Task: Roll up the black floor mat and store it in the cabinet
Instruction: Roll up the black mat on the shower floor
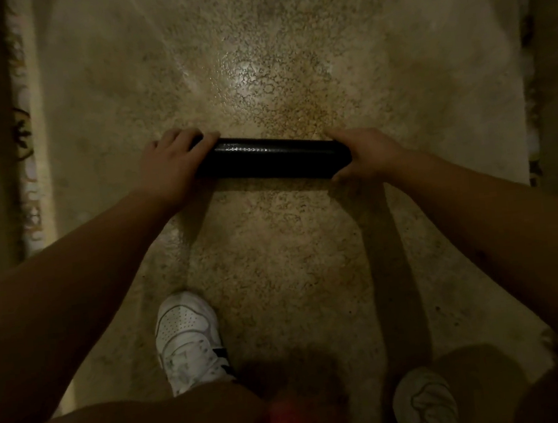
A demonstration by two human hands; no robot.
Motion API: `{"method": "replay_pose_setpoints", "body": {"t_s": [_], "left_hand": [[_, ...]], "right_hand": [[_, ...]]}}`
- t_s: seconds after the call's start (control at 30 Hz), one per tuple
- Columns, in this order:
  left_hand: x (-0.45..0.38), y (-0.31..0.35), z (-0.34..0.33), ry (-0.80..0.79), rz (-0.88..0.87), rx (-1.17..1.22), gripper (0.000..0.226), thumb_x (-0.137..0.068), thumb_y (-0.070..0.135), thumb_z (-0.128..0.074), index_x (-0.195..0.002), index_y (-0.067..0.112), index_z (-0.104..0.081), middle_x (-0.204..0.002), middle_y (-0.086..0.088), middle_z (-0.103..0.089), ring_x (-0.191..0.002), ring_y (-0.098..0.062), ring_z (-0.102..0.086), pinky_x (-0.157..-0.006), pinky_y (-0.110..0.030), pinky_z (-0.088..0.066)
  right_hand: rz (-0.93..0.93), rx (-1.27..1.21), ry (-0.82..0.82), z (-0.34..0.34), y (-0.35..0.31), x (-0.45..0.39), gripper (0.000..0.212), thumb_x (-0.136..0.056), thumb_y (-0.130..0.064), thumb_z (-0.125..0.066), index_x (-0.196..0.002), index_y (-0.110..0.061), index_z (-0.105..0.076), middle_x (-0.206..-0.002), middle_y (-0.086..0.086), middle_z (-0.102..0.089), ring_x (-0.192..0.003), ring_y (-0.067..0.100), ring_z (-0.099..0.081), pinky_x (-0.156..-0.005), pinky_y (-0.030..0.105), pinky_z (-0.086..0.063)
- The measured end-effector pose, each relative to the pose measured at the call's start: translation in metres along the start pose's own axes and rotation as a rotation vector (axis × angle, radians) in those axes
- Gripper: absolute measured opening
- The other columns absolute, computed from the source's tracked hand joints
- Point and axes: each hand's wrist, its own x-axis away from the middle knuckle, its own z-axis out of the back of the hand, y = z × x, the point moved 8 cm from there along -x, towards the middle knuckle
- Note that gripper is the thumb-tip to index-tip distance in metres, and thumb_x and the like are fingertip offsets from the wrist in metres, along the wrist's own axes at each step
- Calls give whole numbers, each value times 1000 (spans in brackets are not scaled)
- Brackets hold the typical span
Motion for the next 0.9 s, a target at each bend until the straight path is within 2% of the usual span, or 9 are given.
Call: {"method": "replay_pose_setpoints", "body": {"t_s": [0.07, 0.17, 0.27, 0.37, 0.47, 0.57, 0.63, 0.77, 0.9], "left_hand": [[-5, 1, 2, -48, -25, 16, 73, -84, 22, -66, -148, 19, -32, -141, -17, -45, -126, -39, -39, -91, -55, -43], [-5, -1, 4, -26, -20, 52, 74, -84, 16, -67, -149, 16, -32, -141, -18, -46, -125, -40, -39, -87, -53, -46], [-9, -6, 1, -46, -13, 109, 78, -81, 21, -70, -149, 17, -32, -139, -19, -47, -123, -41, -39, -90, -53, -45], [-22, -15, -5, -122, -16, 190, 88, -78, 29, -75, -150, 17, -28, -136, -20, -50, -122, -41, -41, -97, -51, -40], [-31, -28, -9, -141, 72, 314, 94, -73, 27, -81, -148, 21, -25, -133, -19, -52, -124, -37, -43, -101, -48, -38], [-28, -30, -8, -56, 87, 372, 71, -72, 26, -80, -132, 21, -41, -129, -16, -51, -124, -33, -41, -101, -45, -35], [-25, -29, -11, -30, 72, 365, 70, -72, 26, -80, -131, 19, -44, -131, -13, -47, -124, -32, -39, -104, -45, -33], [-23, -29, -12, -42, 77, 316, 82, -68, 30, -83, -136, 24, -38, -136, -13, -42, -124, -33, -40, -100, -49, -41], [-19, -29, -11, 1, 105, 317, 82, -68, 32, -82, -137, 25, -38, -134, -17, -40, -119, -36, -45, -94, -49, -46]], "right_hand": [[50, -21, 28, 1, -3, 4, 98, -71, -31, -84, -151, -27, -27, -144, 12, -49, -128, 34, -47, -100, 40, -38], [212, 185, 286, -5, -15, 30, 82, -80, -24, -75, -149, -17, -32, -149, 16, -39, -130, 37, -41, -102, 46, -38], [195, 175, 402, -18, -15, 42, 81, -83, -19, -72, -150, -12, -27, -150, 18, -37, -137, 38, -33, -108, 52, -35], [89, 140, 412, -18, -11, 34, 90, -79, -34, -74, -150, -16, -21, -155, 11, -32, -145, 31, -21, -113, 54, -25], [70, 167, 368, -9, -8, 21, 93, -72, -39, -79, -146, -16, -27, -150, 10, -38, -141, 33, -27, -112, 55, -26], [75, 208, 329, 0, -6, 8, 90, -70, -39, -80, -143, -16, -33, -142, 11, -46, -134, 34, -35, -108, 54, -29], [83, 238, 339, 4, -5, 1, 81, -71, -34, -77, -140, -17, -37, -136, 10, -50, -128, 34, -37, -103, 54, -30], [56, 259, 339, 11, -3, -7, 74, -72, -43, -75, -135, -22, -43, -134, 11, -49, -123, 37, -38, -100, 54, -31], [66, 283, 340, 17, -6, -9, 68, -70, -42, -76, -129, -18, -50, -113, 15, -51, -105, 37, -46, -90, 47, -38]]}}
